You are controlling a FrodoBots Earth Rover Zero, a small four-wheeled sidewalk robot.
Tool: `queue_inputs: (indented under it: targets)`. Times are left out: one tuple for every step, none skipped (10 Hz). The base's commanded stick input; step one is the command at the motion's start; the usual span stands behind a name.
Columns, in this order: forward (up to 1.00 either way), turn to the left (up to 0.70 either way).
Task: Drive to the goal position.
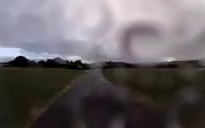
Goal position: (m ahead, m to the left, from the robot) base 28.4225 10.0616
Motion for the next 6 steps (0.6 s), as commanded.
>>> queue_inputs:
  targets:
    - [0.70,0.00]
    - [0.70,0.00]
    - [0.70,0.00]
    - [0.70,0.00]
    - [0.70,0.00]
    - [0.70,0.01]
